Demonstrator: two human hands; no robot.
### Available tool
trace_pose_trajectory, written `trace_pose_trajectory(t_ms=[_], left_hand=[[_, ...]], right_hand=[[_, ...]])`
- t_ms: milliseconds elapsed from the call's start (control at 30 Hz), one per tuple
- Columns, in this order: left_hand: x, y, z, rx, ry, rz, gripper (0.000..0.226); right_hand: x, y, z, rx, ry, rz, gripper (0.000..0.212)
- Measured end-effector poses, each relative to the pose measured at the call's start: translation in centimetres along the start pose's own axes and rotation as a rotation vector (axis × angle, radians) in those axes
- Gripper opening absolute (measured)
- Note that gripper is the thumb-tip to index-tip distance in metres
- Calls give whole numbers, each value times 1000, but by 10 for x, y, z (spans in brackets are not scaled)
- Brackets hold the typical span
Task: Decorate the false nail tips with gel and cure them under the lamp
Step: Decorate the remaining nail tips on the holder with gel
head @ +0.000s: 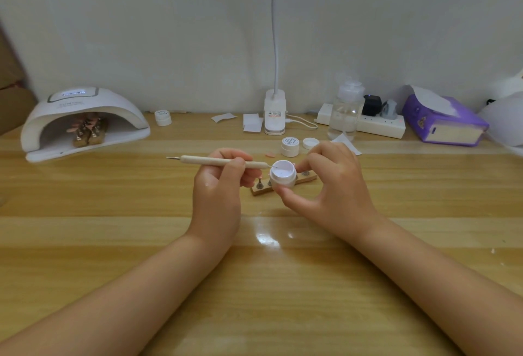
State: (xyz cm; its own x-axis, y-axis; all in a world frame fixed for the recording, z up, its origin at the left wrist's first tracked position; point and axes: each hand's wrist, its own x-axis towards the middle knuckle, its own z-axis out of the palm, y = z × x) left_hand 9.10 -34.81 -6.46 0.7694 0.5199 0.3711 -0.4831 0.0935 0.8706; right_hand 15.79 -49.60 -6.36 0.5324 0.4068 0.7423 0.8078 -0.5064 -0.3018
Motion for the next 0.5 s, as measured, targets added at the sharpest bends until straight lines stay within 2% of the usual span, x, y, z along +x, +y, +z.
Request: trace_pose_trajectory(t_ms=[500], left_hand=[[2, -2, 0, -15, 24, -42, 12]], right_hand=[[0, -1, 0, 11, 3, 10, 34]])
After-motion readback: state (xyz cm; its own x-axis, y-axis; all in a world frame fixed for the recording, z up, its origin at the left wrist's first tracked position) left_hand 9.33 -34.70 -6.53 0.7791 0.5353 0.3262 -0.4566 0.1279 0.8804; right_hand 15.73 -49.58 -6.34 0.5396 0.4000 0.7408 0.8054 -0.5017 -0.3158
